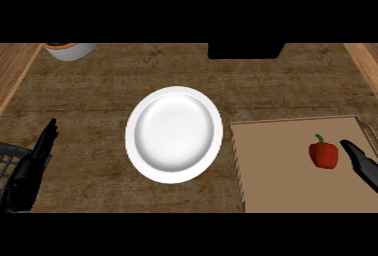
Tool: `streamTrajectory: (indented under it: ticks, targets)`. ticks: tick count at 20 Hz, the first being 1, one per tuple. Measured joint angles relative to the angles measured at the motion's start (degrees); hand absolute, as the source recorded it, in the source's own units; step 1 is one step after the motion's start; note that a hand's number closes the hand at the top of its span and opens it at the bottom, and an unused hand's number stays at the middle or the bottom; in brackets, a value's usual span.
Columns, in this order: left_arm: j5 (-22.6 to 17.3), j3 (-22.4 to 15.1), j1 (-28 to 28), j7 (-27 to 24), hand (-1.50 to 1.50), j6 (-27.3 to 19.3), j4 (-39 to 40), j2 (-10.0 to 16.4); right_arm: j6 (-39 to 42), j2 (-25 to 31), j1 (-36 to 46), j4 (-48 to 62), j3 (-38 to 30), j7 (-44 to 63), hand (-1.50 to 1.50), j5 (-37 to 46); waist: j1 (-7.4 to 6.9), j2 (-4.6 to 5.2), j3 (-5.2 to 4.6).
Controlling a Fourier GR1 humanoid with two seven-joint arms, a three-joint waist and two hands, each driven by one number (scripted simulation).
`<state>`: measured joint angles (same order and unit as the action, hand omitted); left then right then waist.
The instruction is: Pick the bell pepper from the tray and place it in the plate
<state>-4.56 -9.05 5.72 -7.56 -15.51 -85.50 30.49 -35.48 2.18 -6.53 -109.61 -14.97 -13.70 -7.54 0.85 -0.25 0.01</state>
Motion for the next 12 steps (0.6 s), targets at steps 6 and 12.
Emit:
streamTrajectory:
  ticks: [6, 12]
  targets:
    - [0.57, 0.34, 0.45, -0.8, 0.0, 0.6, -0.16, -0.32, 3.51, 6.28, -10.48, -7.09, 5.21, 13.42, -1.5, 6.93, -0.4, 0.15, -0.1]
    - [1.0, 0.64, -0.42, 0.34, 0.0, 1.11, -0.53, -0.42, 8.94, 16.03, -14.41, -9.55, 5.9, 30.1, -1.5, 12.44, -0.83, 0.32, -0.13]
